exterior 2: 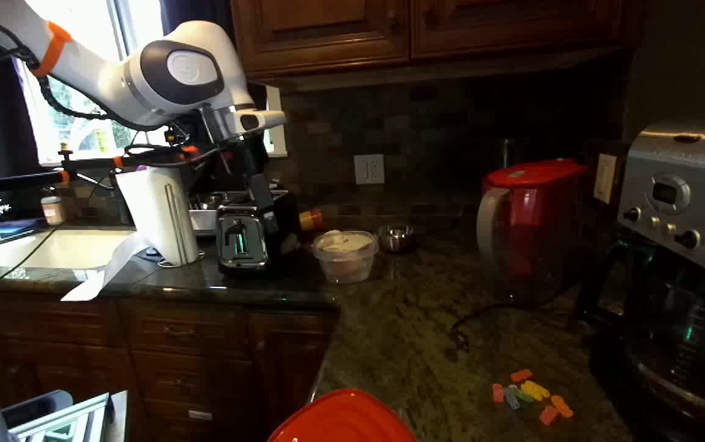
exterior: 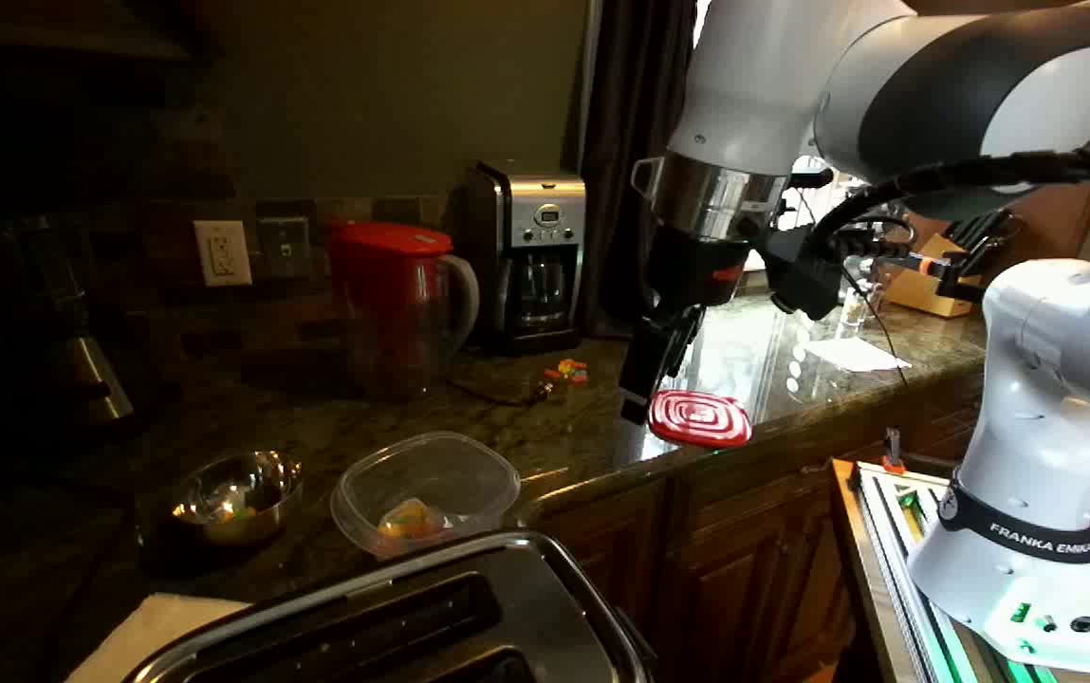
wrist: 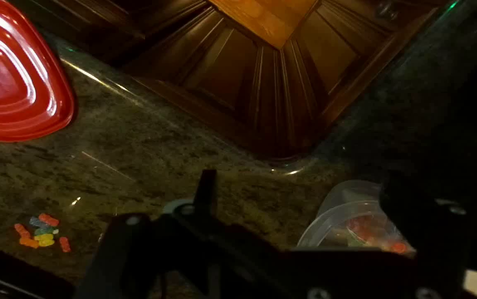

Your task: Move the lunchbox closer to the lid, and then place three gummy bears inside

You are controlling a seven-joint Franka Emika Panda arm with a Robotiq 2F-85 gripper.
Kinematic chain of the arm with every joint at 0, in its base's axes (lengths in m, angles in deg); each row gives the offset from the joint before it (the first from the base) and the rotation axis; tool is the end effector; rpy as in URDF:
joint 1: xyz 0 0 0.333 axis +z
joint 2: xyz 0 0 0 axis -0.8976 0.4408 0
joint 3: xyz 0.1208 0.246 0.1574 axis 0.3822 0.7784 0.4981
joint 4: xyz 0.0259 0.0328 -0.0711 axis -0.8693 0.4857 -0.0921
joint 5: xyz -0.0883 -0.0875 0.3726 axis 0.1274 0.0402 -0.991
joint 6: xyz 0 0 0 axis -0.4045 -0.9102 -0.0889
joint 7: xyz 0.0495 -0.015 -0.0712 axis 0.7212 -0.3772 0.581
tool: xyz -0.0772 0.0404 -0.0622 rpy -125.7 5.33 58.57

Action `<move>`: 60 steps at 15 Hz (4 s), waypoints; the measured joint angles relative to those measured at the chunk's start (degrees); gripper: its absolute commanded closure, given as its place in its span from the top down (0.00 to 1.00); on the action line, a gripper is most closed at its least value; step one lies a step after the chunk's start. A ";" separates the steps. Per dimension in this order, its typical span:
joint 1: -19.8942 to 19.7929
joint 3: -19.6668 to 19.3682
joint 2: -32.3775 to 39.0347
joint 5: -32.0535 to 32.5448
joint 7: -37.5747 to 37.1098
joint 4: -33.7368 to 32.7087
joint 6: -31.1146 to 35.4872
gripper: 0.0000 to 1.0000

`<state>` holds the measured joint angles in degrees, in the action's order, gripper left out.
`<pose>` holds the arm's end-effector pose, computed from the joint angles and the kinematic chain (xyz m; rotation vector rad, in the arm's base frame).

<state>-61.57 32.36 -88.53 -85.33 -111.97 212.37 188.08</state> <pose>0.3592 0.1961 0.4292 2.9964 -0.2182 0.3215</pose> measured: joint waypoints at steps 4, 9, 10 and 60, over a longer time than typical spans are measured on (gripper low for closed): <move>0.14 -0.27 0.01 0.19 0.00 0.00 0.00 1.00; -1.85 -8.25 -0.16 0.20 -1.31 0.08 0.19 1.00; -2.75 -10.40 -0.27 0.16 -1.38 0.21 0.31 1.00; 6.27 -16.22 34.62 1.05 -2.81 -26.85 -0.57 1.00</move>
<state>-55.29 16.14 -53.91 -84.29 -114.78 185.53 187.51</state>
